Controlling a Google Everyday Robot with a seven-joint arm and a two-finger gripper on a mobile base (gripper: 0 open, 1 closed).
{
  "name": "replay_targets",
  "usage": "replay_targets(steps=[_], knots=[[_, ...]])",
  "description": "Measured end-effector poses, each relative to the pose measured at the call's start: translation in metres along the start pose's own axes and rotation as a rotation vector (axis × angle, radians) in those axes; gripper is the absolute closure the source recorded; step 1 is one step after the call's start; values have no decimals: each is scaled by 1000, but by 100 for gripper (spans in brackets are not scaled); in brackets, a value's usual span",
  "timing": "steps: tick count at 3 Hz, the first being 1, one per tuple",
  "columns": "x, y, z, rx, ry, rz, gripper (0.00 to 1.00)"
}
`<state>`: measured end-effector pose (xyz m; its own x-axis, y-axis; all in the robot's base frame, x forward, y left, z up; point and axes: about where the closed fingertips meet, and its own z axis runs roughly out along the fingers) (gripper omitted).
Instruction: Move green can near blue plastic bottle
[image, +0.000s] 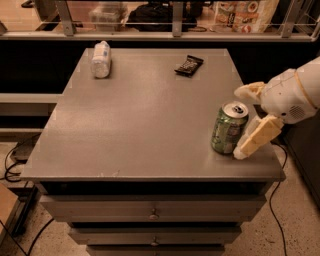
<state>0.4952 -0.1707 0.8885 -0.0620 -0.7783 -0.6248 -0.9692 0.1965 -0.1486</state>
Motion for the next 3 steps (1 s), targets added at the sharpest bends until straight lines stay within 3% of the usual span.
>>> replay_targets(steps=[2,3], knots=[[-8,-4,21,-32,-75,32,51],[-27,-14,11,10,-89,33,73]])
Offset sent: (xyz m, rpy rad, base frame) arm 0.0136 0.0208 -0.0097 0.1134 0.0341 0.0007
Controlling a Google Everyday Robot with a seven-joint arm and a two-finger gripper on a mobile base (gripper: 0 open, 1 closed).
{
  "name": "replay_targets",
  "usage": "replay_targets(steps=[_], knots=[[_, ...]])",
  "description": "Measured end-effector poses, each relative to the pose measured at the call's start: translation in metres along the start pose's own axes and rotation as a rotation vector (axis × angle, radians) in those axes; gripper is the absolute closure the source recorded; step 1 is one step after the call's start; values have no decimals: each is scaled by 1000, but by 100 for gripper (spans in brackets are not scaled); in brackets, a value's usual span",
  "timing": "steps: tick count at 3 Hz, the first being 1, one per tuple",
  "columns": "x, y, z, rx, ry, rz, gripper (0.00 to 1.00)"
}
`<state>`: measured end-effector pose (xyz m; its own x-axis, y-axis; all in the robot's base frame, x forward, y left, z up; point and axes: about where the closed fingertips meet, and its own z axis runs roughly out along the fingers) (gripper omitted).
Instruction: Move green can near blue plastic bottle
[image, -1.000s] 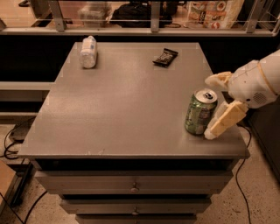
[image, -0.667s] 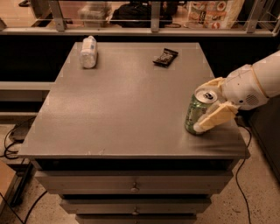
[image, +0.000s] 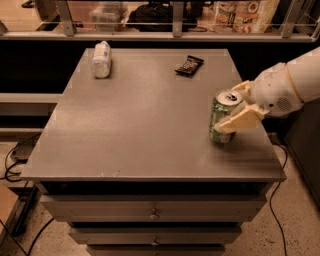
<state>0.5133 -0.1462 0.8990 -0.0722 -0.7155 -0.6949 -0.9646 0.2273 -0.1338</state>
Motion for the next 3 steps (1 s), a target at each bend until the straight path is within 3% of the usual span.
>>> replay_targets(steps=[1,2,3], knots=[[-39,-16,-25,87,-18,-60,97],[-41,-16,-26,89,-20,-63,100],[-56,-24,-4,81,-77,-32,100]])
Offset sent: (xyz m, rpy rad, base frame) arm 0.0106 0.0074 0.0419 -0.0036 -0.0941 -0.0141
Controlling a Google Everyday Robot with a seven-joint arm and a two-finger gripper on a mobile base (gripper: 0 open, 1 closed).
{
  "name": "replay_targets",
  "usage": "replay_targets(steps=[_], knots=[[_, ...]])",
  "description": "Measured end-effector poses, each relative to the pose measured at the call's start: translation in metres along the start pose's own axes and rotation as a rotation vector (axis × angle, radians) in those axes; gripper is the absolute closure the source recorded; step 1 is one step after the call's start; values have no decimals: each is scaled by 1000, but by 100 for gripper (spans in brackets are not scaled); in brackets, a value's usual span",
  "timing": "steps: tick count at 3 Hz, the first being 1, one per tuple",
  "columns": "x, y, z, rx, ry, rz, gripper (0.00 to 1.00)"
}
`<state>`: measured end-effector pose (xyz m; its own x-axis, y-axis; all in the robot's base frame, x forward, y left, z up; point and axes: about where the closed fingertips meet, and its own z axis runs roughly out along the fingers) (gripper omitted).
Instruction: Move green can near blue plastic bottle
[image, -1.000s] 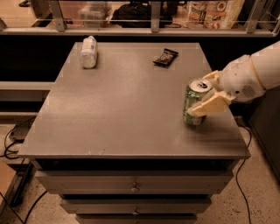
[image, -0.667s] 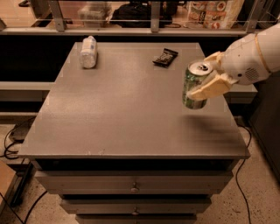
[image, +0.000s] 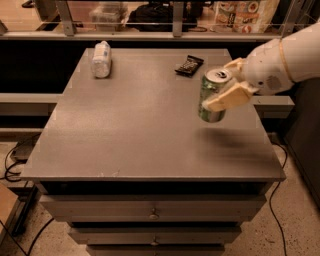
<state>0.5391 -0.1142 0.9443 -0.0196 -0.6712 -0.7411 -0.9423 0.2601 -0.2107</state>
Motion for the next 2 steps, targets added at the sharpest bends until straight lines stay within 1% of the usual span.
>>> replay_targets(steps=[1,2], knots=[[-18,-11,23,-2,-42,23,100],[-33,-37,58,7,-74,65,100]])
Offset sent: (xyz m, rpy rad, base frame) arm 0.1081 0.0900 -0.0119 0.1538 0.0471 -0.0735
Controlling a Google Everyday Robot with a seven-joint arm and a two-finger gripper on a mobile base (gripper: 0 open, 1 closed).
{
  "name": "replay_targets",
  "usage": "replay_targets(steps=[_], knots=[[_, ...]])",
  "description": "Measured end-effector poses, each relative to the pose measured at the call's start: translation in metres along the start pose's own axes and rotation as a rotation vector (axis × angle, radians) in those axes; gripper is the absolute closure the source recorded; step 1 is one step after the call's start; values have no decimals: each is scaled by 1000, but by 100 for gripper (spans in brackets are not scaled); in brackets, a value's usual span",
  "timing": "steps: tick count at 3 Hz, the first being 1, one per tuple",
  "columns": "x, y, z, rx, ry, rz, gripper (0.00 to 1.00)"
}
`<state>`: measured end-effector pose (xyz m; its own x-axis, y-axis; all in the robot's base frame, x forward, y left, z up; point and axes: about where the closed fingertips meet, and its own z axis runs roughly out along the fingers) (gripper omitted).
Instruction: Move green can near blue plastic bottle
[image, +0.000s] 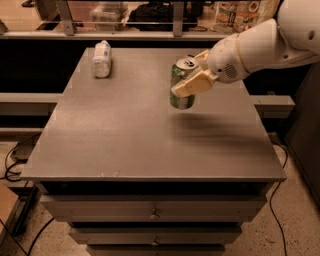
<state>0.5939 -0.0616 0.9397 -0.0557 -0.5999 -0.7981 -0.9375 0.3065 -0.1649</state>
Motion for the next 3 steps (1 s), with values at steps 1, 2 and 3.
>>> replay_targets(steps=[1,2,3], knots=[[-12,-27,39,19,-25,46,100],[-27,-59,81,41,-68,93,100],[-27,-59,81,41,-68,93,100]])
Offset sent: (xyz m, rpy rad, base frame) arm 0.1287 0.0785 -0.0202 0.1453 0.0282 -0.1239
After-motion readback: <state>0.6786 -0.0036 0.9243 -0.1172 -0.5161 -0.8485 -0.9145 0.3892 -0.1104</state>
